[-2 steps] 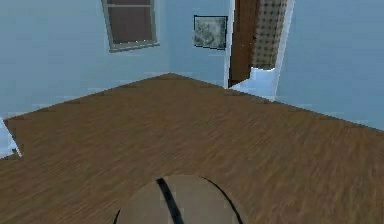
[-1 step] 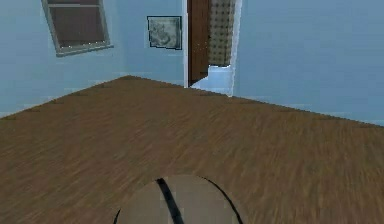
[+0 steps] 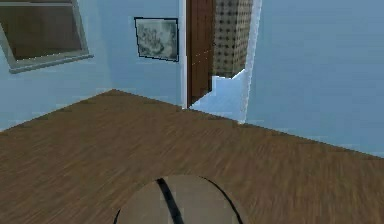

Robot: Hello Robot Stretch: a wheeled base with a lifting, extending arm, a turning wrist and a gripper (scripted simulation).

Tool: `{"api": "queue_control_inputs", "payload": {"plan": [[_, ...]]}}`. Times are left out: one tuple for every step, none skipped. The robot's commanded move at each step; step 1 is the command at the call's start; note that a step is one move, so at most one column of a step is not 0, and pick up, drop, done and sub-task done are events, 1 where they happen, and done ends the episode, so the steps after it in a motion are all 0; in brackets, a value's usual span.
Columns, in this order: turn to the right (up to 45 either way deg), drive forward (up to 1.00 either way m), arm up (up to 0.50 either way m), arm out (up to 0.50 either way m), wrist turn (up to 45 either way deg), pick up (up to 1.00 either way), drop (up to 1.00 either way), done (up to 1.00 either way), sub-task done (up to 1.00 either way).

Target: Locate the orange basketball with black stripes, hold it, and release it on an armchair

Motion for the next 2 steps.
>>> {"api": "queue_control_inputs", "payload": {"plan": [[0.0,1.0,0.0,0.0,0.0,0.0,0.0,0.0,0.0],[3.0,0.0,0.0,0.0,0.0,0.0,0.0,0.0,0.0]]}}
